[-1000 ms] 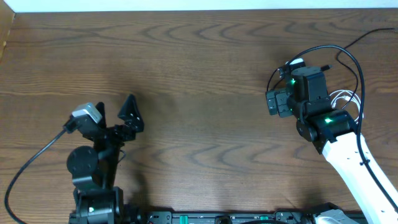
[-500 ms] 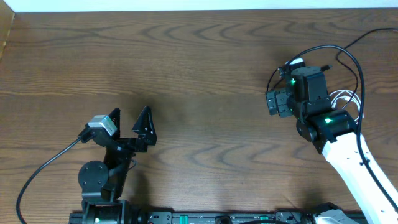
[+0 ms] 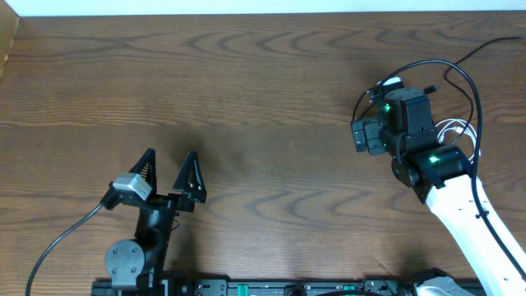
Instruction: Untangle cables
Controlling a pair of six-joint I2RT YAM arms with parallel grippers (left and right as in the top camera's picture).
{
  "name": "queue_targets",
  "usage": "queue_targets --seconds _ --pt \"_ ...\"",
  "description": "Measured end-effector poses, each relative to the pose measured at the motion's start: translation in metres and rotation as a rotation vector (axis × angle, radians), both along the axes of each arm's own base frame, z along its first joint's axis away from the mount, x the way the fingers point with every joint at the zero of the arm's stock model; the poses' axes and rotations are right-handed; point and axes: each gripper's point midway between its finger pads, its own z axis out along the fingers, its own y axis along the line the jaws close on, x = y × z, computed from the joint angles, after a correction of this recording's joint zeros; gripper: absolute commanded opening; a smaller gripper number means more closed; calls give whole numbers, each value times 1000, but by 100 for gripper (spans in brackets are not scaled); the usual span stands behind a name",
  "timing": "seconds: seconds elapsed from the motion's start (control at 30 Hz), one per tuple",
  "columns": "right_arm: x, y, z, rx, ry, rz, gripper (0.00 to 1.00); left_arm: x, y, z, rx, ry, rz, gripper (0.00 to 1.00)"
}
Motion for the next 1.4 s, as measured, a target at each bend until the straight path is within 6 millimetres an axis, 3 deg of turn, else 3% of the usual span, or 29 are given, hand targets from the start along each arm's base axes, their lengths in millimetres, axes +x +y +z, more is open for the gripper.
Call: queue_targets --seconds 0.3,0.7,0.97,1.2,1.4 --pt "0 0 0 0 0 0 99 -11 0 7 2 -145 0 99" --pt "0 0 0 0 0 0 99 4 0 -48 1 -25 0 99" --pt "0 0 0 0 0 0 99 6 0 -63 0 35 0 98" --pt "0 0 0 0 0 1 99 7 1 -110 -2 230 4 99" --pt "0 0 0 0 0 0 99 7 3 -109 -3 231 15 98"
